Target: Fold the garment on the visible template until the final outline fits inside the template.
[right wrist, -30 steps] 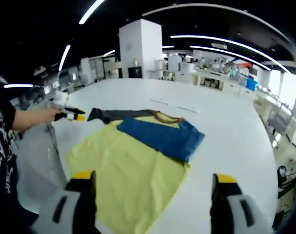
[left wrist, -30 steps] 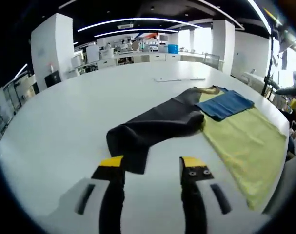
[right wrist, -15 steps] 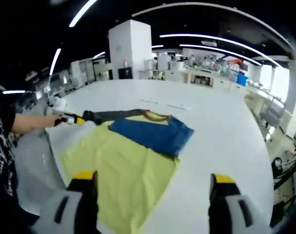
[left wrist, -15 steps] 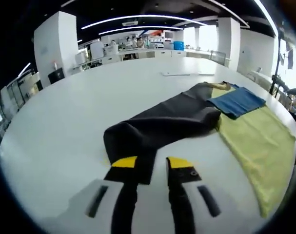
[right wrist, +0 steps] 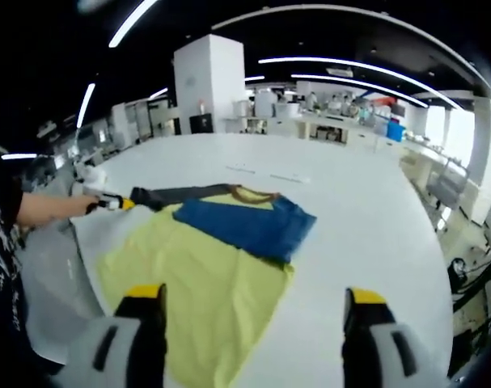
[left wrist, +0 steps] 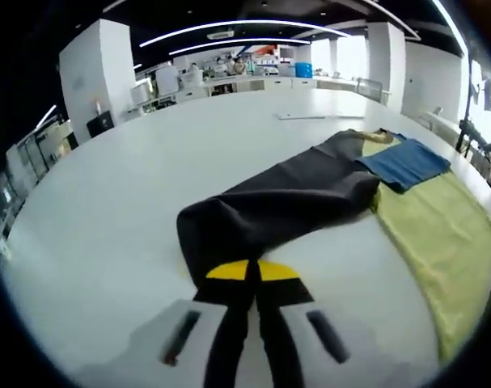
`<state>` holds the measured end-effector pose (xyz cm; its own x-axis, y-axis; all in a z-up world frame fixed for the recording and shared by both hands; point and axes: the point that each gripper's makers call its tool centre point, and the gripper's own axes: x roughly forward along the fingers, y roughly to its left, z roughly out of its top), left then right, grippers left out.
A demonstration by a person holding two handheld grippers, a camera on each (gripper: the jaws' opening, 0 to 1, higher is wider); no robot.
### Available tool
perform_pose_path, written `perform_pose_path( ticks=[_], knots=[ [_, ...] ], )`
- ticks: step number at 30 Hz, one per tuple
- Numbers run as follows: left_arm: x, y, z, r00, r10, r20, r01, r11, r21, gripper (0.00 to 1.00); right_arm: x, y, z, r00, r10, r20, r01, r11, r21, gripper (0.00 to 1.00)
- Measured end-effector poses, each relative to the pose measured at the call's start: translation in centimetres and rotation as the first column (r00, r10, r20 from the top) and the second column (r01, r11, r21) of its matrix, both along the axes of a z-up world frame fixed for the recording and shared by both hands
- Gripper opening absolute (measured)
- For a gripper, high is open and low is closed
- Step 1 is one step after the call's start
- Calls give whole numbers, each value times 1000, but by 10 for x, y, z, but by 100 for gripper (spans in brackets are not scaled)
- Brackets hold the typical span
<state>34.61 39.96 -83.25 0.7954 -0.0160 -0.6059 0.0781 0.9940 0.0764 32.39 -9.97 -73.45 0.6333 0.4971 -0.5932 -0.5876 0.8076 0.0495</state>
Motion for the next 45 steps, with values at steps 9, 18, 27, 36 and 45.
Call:
perform_pose_path(
  ticks=[9, 18, 27, 36, 45],
  knots=[
    [-29, 16, 9, 1000, 27, -13, -27, 1000, 14, 0, -1, 10, -2, 1000, 25, -5, -25, 1000, 8, 90],
    [-50, 53, 7, 993, 107, -51, -101, 990, 95, 0, -2, 16, -4, 999, 43, -9, -43, 999, 12, 89],
    [-61, 67, 8, 979, 198, -47, -196, 979, 58, 10, -3, 18, -4, 999, 46, -10, -46, 999, 13, 90],
    [-60, 46, 6, 953, 298, -53, -303, 942, -147, 32, -5, 19, -5, 999, 48, -5, -48, 999, 10, 90],
    [-59, 31, 0, 922, 376, -94, -386, 912, -138, 35, -6, 17, -8, 999, 46, -8, -46, 999, 11, 90]
  ],
)
